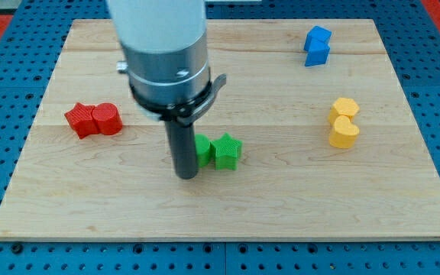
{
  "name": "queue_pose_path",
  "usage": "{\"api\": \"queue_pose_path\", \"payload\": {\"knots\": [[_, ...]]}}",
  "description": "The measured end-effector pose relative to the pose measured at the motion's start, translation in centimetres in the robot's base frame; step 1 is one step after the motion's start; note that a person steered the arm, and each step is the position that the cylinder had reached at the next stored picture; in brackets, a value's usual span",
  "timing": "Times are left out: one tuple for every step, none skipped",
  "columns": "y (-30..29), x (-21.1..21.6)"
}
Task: Push the green star slightly up
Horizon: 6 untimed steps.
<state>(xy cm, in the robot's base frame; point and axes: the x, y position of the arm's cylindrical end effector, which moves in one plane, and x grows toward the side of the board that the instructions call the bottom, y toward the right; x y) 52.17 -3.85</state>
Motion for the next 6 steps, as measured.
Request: {"api": "queue_pose_path", "payload": {"knots": [[3.9,0.2],[3.3,3.2],[10.0,0.7],[8.5,-1.6],[8.4,-4.6],[10.4,-3.8]]}}
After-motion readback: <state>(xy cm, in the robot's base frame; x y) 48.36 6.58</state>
